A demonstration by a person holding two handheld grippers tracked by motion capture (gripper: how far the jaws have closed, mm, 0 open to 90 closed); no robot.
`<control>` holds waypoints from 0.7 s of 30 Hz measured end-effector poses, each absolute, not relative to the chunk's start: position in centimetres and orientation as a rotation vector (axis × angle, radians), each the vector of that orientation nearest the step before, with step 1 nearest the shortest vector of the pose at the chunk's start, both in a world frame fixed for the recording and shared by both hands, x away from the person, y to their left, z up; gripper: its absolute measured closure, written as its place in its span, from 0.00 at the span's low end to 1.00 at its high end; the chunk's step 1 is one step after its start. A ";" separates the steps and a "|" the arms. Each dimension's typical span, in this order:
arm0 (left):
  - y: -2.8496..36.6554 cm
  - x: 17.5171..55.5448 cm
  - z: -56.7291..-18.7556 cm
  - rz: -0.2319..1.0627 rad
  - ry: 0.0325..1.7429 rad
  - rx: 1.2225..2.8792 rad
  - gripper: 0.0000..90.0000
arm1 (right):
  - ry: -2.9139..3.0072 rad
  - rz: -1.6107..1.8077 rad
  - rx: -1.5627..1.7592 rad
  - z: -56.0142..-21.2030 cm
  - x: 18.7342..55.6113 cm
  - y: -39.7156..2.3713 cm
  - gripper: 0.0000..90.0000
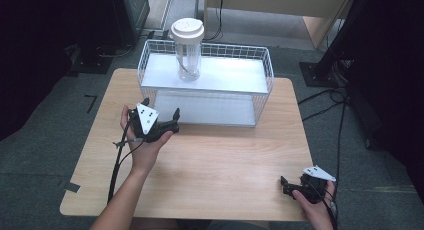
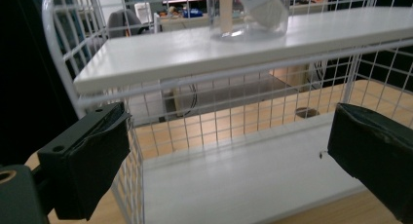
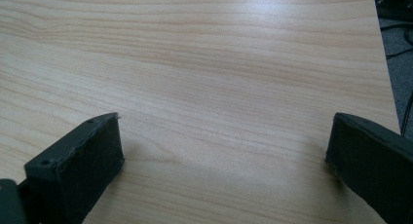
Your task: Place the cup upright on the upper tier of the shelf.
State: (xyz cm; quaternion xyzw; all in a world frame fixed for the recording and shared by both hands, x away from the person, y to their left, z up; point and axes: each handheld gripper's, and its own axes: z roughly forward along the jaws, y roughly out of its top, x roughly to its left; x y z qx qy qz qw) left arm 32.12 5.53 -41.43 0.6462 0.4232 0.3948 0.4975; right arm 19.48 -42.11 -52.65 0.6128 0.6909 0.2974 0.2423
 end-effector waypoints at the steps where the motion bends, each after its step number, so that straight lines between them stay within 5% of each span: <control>1: 5.7 31.9 -41.8 0.956 1.030 1.570 0.02 | 1.888 0.813 1.675 -52.6 19.5 -42.1 0.00; 21: 11.7 27.7 -49.2 0.895 1.279 1.700 0.03 | 1.888 0.812 1.677 -52.6 19.5 -42.1 0.00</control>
